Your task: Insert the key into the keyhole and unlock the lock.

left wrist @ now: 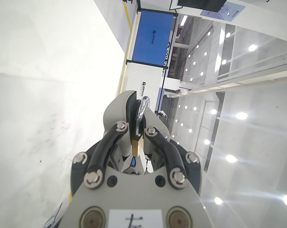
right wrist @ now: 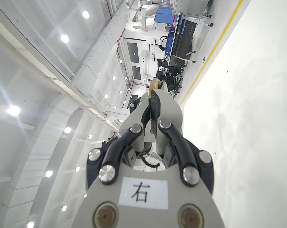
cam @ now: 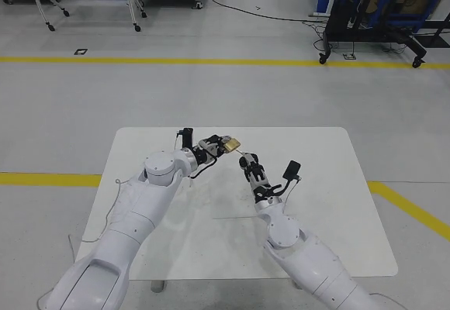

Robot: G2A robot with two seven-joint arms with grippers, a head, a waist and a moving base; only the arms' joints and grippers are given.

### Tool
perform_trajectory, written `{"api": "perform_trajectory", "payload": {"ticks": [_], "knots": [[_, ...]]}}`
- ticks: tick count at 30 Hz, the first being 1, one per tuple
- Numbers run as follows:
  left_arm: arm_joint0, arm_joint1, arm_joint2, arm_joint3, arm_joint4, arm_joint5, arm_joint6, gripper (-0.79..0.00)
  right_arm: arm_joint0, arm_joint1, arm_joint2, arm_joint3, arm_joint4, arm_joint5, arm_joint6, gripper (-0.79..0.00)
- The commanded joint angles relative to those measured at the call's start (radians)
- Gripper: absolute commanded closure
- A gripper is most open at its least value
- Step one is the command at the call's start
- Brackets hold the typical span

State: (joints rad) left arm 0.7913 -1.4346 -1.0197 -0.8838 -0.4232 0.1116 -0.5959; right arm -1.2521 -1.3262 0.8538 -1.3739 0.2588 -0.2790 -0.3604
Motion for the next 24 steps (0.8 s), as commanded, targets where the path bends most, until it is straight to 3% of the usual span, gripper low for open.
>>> {"api": "perform_trajectory", "payload": {"ticks": [1,24], "knots": [[0.003,0.001,-0.001,-0.005,0.007,0.002,0.003,0.000,0.002,-0.005,0.005,0.006,0.006,-0.002,0.006,0.000],[0.018,-0.001,-0.005,-0.029,0.040,0.010,0.006,0.000,-0.005,-0.046,0.034,0.027,-0.068,0.039,0.041,0.000]]}}
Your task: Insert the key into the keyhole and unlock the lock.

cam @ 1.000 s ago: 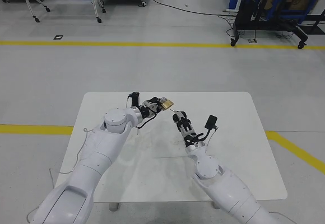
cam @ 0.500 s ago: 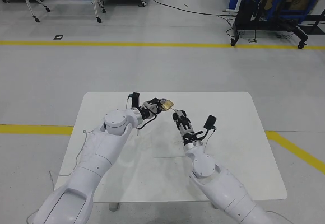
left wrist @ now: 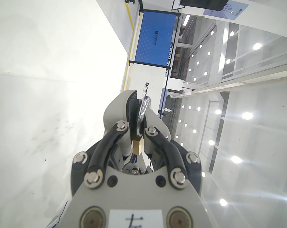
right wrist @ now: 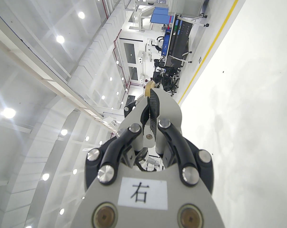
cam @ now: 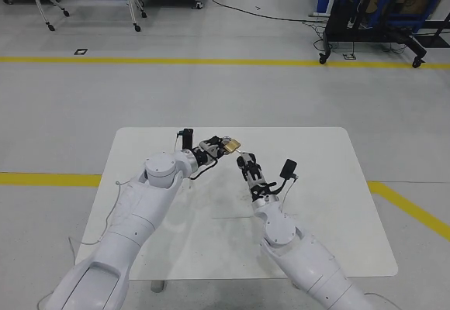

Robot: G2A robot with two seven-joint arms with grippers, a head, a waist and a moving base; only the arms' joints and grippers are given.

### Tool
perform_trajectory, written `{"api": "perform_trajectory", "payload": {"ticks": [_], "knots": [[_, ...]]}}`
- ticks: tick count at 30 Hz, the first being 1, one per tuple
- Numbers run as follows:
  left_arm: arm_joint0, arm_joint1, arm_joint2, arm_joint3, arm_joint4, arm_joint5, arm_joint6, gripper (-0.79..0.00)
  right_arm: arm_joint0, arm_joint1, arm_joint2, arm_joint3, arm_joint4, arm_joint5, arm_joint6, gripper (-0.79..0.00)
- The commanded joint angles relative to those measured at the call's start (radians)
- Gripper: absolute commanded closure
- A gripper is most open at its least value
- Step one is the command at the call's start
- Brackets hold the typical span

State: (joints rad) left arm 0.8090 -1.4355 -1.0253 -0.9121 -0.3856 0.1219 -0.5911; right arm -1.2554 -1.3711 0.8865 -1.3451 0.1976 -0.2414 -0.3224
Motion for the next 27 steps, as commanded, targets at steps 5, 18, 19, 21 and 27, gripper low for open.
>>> {"api": "perform_trajectory", "payload": {"ticks": [5,18,19,21,27], "knots": [[0.002,-0.001,0.000,-0.004,0.007,0.001,0.000,0.000,-0.011,-0.006,0.006,-0.009,-0.041,0.012,0.011,0.000],[0.001,0.000,0.005,-0.011,0.044,-0.010,-0.039,0.000,-0.026,-0.017,0.048,-0.020,-0.031,0.031,0.078,0.000],[0.000,0.001,0.006,-0.011,0.047,-0.011,-0.043,0.000,-0.027,-0.018,0.051,-0.021,-0.031,0.033,0.085,0.000],[-0.001,0.001,0.006,-0.010,0.051,-0.014,-0.050,0.000,-0.027,-0.019,0.057,-0.022,-0.031,0.037,0.092,0.000],[-0.003,0.001,0.004,-0.007,0.055,-0.018,-0.056,0.000,-0.029,-0.024,0.069,-0.022,-0.025,0.044,0.131,-0.785]]}}
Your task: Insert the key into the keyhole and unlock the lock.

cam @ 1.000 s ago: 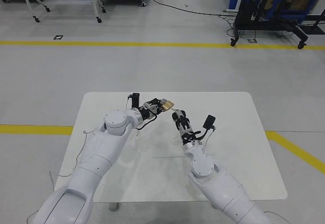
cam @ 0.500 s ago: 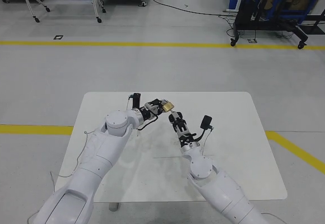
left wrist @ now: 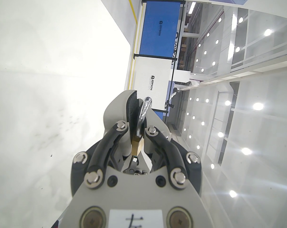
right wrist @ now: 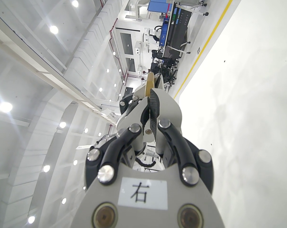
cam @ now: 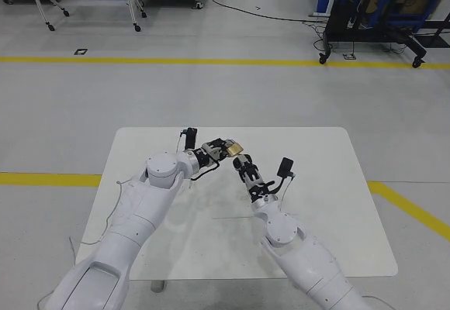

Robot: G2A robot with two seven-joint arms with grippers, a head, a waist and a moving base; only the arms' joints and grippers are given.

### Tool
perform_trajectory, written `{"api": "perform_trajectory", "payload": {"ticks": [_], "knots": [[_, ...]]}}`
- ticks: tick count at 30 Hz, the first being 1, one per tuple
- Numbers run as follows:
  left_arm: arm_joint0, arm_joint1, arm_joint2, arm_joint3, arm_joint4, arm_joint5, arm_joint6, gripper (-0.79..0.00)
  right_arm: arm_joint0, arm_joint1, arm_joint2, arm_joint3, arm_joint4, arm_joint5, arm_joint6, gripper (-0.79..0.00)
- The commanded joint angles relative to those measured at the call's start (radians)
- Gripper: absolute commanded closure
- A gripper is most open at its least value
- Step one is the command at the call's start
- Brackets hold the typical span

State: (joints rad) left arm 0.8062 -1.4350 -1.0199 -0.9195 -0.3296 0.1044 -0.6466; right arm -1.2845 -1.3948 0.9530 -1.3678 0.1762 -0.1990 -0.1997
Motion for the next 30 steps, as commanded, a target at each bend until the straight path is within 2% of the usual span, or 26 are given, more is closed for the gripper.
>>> {"api": "perform_trajectory", "payload": {"ticks": [1,13,17,20,23,24,25,26,27,28,30], "knots": [[0.000,0.000,-0.002,0.001,-0.001,0.000,0.000,0.000,0.000,0.000,0.004,0.001,-0.005,0.002,0.010,-0.785],[0.009,0.000,-0.012,-0.009,0.000,-0.032,0.003,0.000,-0.009,0.001,0.012,-0.013,0.008,-0.008,0.035,-0.785],[0.018,0.001,-0.019,-0.025,0.002,-0.068,0.006,0.000,-0.056,0.017,0.084,-0.061,0.124,-0.057,0.202,-0.785],[0.026,0.004,-0.030,-0.036,-0.001,-0.091,0.004,0.000,-0.074,0.031,0.132,-0.080,0.240,-0.016,0.401,-0.785],[0.032,0.007,-0.038,-0.044,0.000,-0.098,-0.001,0.000,-0.083,0.042,0.181,-0.081,0.354,0.034,0.552,-0.785],[0.033,0.007,-0.039,-0.046,0.001,-0.098,-0.002,0.000,-0.083,0.045,0.195,-0.078,0.381,0.052,0.581,-0.723],[0.034,0.008,-0.039,-0.048,0.002,-0.099,-0.002,0.000,-0.081,0.046,0.204,-0.075,0.407,0.071,0.607,-0.619],[0.036,0.008,-0.039,-0.051,0.004,-0.099,-0.002,0.000,-0.077,0.047,0.212,-0.070,0.436,0.091,0.635,-0.566],[0.036,0.008,-0.038,-0.052,0.007,-0.099,-0.003,0.000,-0.070,0.048,0.219,-0.061,0.465,0.111,0.663,-0.443],[0.037,0.008,-0.037,-0.053,0.009,-0.099,-0.004,0.000,-0.064,0.049,0.226,-0.052,0.490,0.126,0.686,-0.385],[0.037,0.008,-0.036,-0.055,0.013,-0.099,-0.005,0.000,-0.052,0.049,0.235,-0.033,0.532,0.146,0.721,-0.336]]}}
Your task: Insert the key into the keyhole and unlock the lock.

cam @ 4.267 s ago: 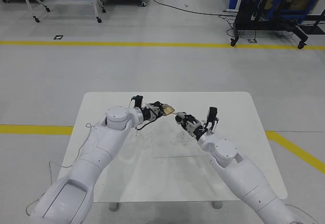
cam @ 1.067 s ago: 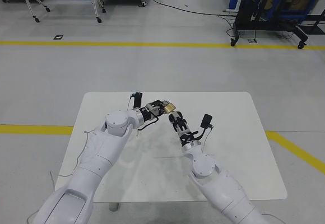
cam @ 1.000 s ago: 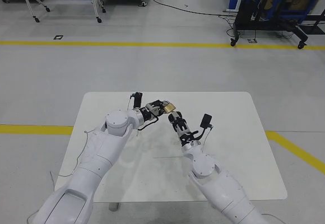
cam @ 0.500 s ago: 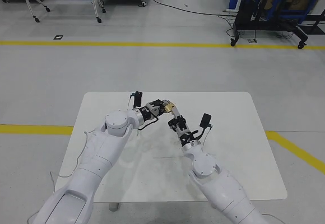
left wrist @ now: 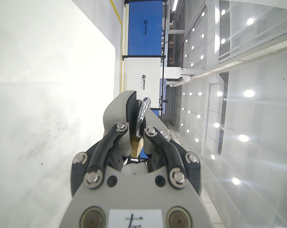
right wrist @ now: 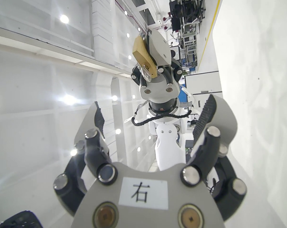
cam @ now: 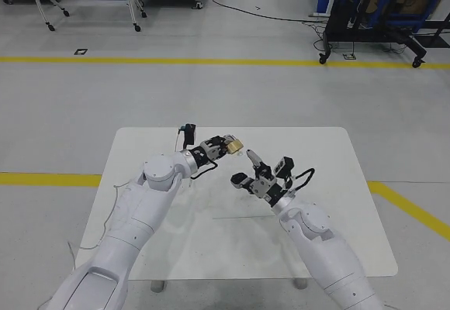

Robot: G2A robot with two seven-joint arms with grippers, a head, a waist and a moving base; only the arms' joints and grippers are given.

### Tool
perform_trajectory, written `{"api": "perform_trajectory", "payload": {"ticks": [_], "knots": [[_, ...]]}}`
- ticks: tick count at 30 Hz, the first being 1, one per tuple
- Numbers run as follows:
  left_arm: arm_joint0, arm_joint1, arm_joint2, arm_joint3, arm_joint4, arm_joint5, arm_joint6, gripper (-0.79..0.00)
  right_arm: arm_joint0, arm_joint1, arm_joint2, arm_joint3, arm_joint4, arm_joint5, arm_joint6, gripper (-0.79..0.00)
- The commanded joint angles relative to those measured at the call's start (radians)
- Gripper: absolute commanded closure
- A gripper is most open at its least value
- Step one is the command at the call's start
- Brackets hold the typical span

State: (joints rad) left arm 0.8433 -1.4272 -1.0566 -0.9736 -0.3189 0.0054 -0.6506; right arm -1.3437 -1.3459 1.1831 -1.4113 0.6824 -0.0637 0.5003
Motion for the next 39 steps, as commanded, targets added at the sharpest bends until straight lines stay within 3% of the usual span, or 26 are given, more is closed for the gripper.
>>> {"api": "perform_trajectory", "payload": {"ticks": [1,11,22,31,35,39], "knots": [[0.000,0.000,0.000,-0.001,0.004,-0.002,-0.002,0.000,0.013,0.000,0.008,0.021,0.044,0.019,0.036,-0.317],[0.002,0.001,0.000,-0.004,0.012,-0.006,-0.006,0.000,0.064,-0.008,0.006,0.090,0.105,0.055,0.031,-0.311],[0.002,0.001,0.003,-0.007,0.029,-0.003,-0.010,0.000,0.075,-0.010,0.004,0.108,0.115,0.073,0.037,-0.240],[0.002,0.002,0.004,-0.009,0.040,-0.011,-0.018,0.000,0.089,-0.012,0.009,0.130,0.168,0.124,0.082,-0.129],[0.003,0.002,0.004,-0.010,0.045,-0.017,-0.021,0.000,0.095,-0.011,0.013,0.144,0.193,0.149,0.112,0.000],[0.003,0.002,0.006,-0.011,0.049,-0.019,-0.026,0.000,0.099,-0.011,0.020,0.157,0.216,0.164,0.126,0.000]]}}
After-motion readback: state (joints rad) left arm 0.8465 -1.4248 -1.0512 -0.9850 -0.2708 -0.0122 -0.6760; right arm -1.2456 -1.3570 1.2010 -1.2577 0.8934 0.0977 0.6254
